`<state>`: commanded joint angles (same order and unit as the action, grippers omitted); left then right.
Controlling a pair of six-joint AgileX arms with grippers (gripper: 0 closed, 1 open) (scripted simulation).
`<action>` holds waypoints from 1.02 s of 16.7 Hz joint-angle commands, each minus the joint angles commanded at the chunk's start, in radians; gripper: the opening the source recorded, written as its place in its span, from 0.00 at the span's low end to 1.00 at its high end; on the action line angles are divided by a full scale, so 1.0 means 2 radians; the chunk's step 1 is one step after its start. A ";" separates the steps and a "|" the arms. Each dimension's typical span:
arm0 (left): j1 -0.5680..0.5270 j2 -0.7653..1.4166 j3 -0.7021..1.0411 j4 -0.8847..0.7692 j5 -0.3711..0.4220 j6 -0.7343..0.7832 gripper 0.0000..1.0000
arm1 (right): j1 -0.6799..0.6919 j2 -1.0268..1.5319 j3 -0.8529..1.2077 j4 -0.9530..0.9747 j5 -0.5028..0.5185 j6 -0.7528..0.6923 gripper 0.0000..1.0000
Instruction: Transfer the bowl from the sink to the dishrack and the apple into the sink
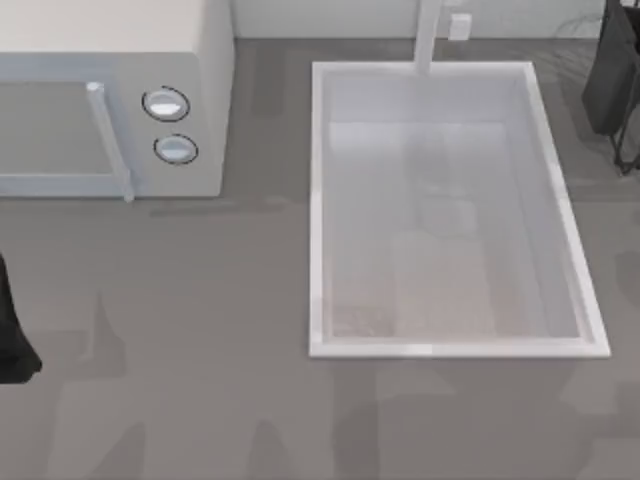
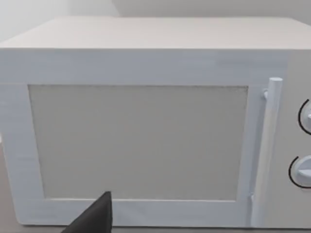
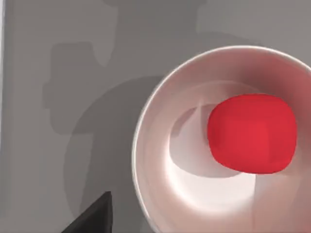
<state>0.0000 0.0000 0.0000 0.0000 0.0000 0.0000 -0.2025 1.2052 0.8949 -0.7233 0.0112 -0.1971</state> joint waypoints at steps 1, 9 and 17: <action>0.000 0.000 0.000 0.000 0.000 0.000 1.00 | -0.008 0.049 0.034 -0.028 0.001 -0.008 1.00; 0.000 0.000 0.000 0.000 0.000 0.000 1.00 | -0.052 0.304 0.237 -0.182 -0.004 -0.048 1.00; 0.000 0.000 0.000 0.000 0.000 0.000 1.00 | -0.054 0.330 0.257 -0.194 -0.005 -0.051 1.00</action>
<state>0.0000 0.0000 0.0000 0.0000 0.0000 0.0000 -0.3096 1.8650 1.4085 -1.1121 0.0016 -0.2996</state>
